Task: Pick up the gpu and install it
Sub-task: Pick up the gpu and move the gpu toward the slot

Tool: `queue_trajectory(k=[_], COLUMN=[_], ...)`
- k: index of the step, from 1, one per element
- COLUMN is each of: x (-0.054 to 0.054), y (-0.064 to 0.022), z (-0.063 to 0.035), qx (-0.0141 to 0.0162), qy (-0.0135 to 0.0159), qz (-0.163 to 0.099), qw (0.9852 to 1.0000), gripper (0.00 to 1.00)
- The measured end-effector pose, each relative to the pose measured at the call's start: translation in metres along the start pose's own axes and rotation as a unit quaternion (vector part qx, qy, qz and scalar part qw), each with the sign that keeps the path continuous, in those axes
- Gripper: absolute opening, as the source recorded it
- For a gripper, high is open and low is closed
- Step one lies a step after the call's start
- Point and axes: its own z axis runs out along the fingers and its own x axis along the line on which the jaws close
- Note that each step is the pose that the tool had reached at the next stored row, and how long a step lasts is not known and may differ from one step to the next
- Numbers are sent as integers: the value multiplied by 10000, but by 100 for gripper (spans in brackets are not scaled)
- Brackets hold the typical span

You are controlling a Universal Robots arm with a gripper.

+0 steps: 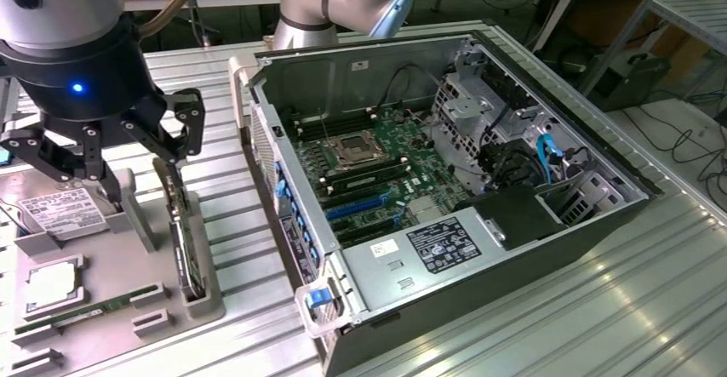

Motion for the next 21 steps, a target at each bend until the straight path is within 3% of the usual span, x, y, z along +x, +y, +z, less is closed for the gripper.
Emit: queue_trajectory(k=[5, 14, 21], x=[1, 14, 22], y=[-11, -37, -63], z=[50, 155, 322], qx=[-5, -6, -6], qy=[-4, -32, -19], qz=[-166, -192, -193], qw=[9999, 9998, 9998], gripper=[60, 60, 60])
